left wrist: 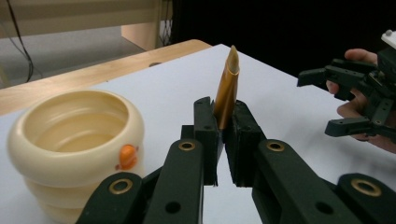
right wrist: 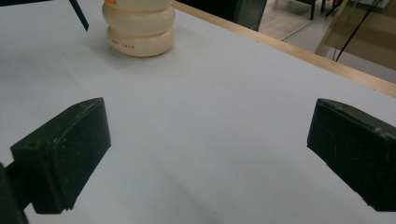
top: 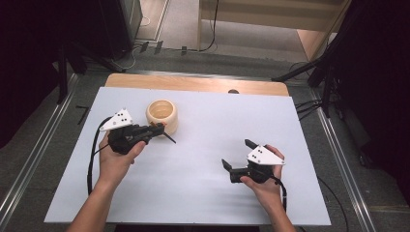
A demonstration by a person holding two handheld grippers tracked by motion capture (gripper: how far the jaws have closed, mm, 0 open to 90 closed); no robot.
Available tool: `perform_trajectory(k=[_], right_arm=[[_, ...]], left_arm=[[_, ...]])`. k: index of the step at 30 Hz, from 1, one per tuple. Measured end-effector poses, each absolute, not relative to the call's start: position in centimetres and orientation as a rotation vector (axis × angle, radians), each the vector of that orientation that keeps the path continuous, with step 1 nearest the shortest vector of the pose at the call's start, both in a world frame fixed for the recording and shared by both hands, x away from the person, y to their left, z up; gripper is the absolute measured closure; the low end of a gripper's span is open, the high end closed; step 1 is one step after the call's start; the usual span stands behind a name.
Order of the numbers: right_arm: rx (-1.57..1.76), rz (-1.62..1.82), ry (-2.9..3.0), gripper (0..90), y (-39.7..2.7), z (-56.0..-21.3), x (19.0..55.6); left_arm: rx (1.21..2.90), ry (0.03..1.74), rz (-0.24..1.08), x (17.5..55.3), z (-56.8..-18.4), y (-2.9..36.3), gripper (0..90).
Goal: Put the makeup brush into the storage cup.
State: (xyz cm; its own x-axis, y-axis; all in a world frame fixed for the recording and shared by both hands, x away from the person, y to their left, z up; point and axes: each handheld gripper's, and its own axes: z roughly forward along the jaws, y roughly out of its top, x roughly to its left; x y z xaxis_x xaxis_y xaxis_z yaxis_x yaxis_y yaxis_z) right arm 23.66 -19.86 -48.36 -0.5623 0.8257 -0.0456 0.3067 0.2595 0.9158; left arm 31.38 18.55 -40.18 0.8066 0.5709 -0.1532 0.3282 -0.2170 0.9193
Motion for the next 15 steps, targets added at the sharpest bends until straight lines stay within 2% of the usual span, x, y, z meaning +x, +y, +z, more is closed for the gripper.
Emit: perform_trajectory(k=[15], right_arm=[[1.062, 1.265, 1.985, 0.0, -21.8, -49.0, 23.9]], left_arm=[[1.801, 0.723, 0.306, 32.3, -38.4, 20.5, 84.9]])
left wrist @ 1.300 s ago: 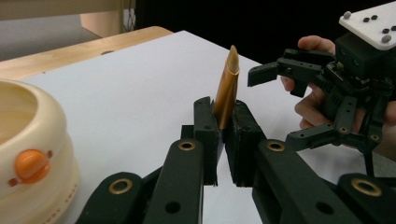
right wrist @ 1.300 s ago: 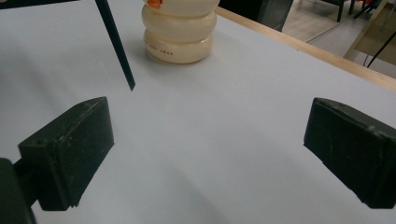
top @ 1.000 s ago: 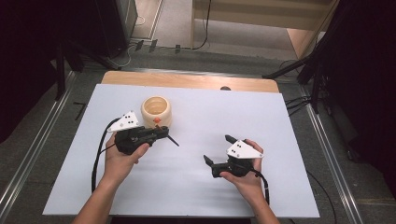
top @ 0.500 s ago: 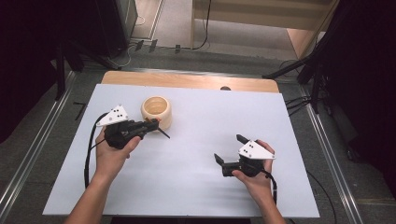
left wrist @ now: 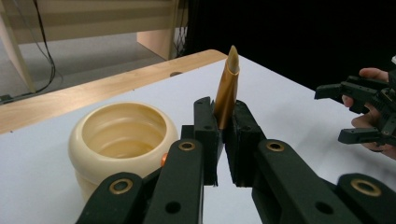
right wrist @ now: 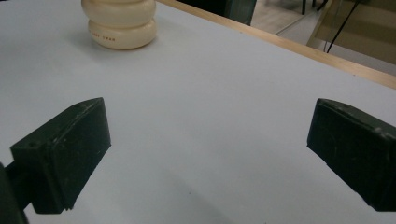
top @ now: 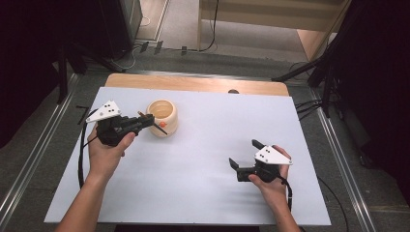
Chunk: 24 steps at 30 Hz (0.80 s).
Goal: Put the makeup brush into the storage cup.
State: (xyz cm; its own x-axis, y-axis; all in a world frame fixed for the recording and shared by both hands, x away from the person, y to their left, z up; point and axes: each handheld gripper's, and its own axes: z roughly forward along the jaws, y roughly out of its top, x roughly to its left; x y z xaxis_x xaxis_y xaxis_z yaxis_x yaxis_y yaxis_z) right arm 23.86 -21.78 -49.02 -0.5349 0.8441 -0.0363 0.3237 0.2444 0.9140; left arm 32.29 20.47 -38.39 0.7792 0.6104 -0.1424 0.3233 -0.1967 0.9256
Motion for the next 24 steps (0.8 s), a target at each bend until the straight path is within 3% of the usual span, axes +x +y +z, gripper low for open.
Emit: perform_trajectory(k=[24], right_arm=[[1.106, 1.266, 1.947, 0.0, -23.1, -49.2, 24.1]], left_arm=[[1.727, 0.748, 0.349, 34.4, -35.9, 20.9, 84.9]])
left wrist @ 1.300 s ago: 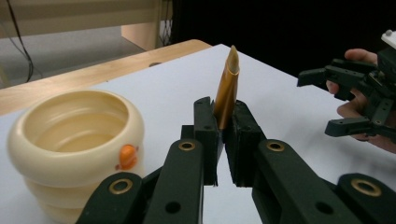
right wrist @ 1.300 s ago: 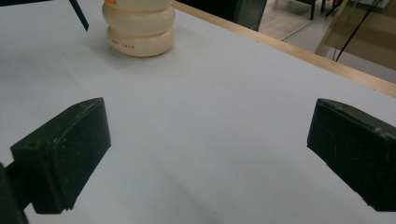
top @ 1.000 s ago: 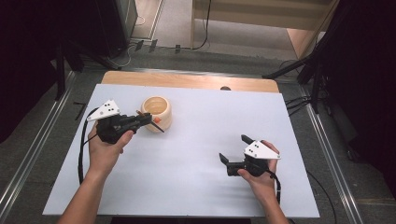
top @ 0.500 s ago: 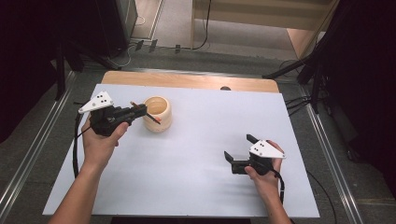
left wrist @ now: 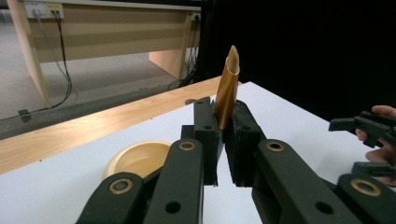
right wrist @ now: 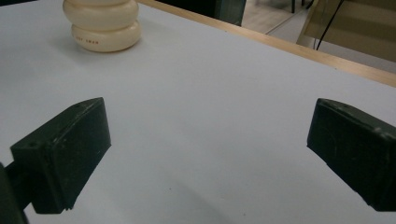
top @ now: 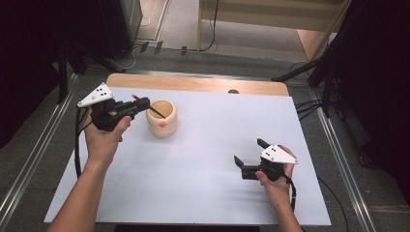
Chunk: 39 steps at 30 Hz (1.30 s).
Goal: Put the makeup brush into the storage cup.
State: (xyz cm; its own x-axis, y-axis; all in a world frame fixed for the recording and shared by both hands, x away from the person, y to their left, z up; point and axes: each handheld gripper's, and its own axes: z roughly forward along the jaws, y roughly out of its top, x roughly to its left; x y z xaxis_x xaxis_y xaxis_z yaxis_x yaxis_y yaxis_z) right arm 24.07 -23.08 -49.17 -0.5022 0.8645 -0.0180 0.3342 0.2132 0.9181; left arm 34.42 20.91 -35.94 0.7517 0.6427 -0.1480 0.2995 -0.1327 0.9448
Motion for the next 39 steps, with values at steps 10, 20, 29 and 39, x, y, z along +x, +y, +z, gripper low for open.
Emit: perform_trajectory(k=[10, 20, 29, 39], right_arm=[[1.106, 1.265, 1.948, 0.0, -23.0, -49.2, 24.1], [1.107, 1.267, 1.951, 0.0, -23.0, -49.2, 24.0], [1.1, 1.263, 1.956, 0.0, -22.9, -49.2, 24.1], [1.098, 1.261, 1.958, 0.0, -22.8, -49.3, 24.1]], left_arm=[[1.745, 0.78, 0.426, 35.1, -36.5, 20.3, 84.9], [1.775, 0.824, 0.442, 36.1, -38.3, 19.9, 84.9], [1.796, 0.856, 0.451, 36.7, -39.6, 19.8, 84.8], [1.828, 0.886, 0.434, 37.5, -41.2, 19.4, 84.8]])
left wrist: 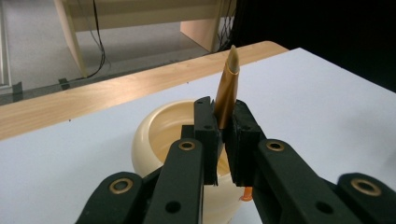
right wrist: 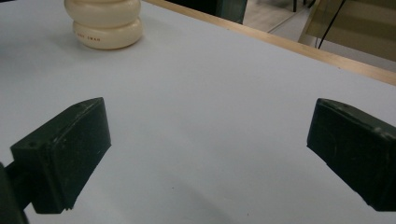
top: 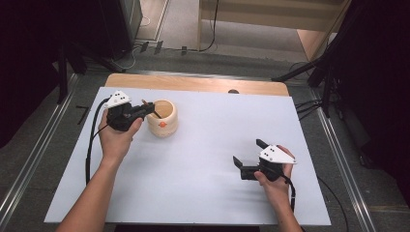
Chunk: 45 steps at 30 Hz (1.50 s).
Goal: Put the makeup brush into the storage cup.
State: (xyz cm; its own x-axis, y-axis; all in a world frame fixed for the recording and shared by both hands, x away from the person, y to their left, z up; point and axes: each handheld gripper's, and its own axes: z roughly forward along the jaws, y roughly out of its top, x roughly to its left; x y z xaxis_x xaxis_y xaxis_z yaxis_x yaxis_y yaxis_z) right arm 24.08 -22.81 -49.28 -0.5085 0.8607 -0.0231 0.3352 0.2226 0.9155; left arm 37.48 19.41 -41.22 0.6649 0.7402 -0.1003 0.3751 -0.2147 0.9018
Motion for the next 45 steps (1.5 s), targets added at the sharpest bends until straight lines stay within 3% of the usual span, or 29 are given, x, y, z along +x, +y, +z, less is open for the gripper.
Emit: perform_trajectory(k=[16, 18, 33, 34, 37, 44, 45], right_arm=[[1.102, 1.262, 1.952, 0.0, -22.9, -49.2, 24.1], [1.098, 1.259, 1.956, 0.0, -22.8, -49.3, 24.1], [1.1, 1.263, 1.945, 0.0, -23.1, -49.2, 24.0], [1.101, 1.263, 1.941, 0.0, -23.1, -49.2, 24.0], [1.101, 1.265, 1.94, 0.0, -23.2, -49.2, 24.0], [1.108, 1.266, 1.936, 0.0, -23.4, -49.2, 24.1], [1.108, 1.266, 1.936, 0.0, -23.4, -49.2, 24.1]], left_arm=[[1.859, 0.959, 0.369, 37.8, -42.7, 19.3, 83.3], [1.852, 0.962, 0.365, 37.7, -42.8, 19.4, 75.3], [1.775, 0.92, 0.368, 36.1, -42.7, 21.0, 52.2], [1.767, 0.914, 0.377, 35.8, -42.6, 21.1, 45.4], [1.748, 0.906, 0.38, 35.5, -42.6, 21.3, 39.3], [1.736, 0.896, 0.383, 34.3, -42.9, 21.7, 11.5], [1.728, 0.898, 0.392, 34.2, -43.0, 21.8, 11.5]])
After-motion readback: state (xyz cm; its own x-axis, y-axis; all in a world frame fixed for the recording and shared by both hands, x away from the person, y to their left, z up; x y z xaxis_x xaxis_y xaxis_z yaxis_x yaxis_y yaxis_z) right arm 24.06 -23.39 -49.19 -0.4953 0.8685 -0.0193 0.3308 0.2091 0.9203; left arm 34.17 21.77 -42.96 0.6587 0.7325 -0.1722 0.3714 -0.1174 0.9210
